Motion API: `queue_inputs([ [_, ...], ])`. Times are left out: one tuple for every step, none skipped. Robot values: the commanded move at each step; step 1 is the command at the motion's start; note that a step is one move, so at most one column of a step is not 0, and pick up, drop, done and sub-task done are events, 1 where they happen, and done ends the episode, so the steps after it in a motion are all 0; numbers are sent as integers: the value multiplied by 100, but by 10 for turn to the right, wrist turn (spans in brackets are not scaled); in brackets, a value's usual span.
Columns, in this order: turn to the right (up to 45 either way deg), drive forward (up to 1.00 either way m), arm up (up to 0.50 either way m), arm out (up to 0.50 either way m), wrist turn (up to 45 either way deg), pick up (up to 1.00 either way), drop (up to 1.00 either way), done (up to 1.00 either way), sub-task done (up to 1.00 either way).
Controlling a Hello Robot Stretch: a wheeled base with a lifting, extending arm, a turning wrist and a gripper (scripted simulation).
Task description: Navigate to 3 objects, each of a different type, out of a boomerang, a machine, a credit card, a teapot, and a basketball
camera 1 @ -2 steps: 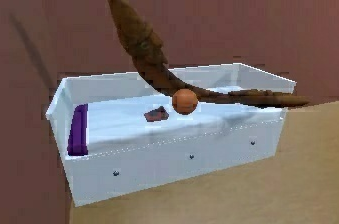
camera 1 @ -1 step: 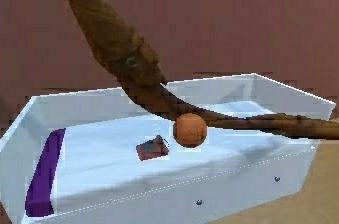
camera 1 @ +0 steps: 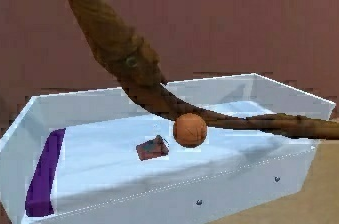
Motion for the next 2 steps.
queue_inputs([
  [0, 25, 0, 0, 0, 0, 0, 0, 0],
  [0, 0, 0, 0, 0, 0, 0, 100, 0],
])
